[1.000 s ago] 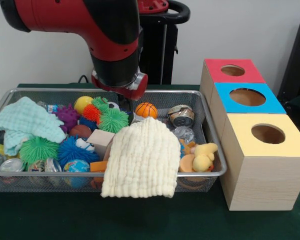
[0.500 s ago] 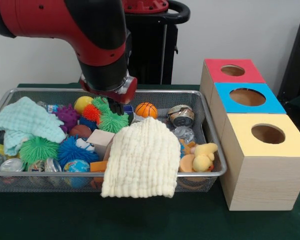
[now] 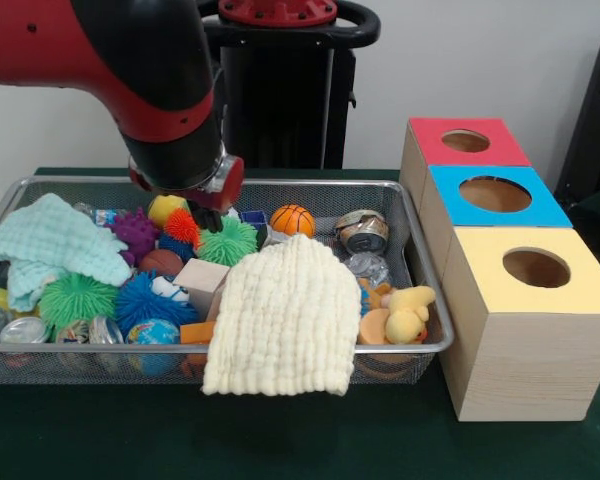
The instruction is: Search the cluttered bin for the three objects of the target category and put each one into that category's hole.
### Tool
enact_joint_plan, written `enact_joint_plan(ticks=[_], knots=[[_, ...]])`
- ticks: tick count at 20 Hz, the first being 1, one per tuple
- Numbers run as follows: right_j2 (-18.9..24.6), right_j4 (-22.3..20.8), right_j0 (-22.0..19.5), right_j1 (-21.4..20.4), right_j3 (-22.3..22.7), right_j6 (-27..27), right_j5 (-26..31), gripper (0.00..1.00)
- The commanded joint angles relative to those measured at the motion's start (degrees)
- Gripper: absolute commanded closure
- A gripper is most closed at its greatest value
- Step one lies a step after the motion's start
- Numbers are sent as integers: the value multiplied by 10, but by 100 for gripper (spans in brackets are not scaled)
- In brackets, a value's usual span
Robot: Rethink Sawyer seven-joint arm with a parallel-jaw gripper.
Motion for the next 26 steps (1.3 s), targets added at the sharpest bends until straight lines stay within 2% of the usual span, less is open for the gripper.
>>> enact_joint_plan(ticks=[1,20,26], knots=[[65,-45,-20,35,-42,-250,65,100],[80,-72,-23,84,-141,-339,126,100],[82,-78,-28,88,-160,-367,146,100]])
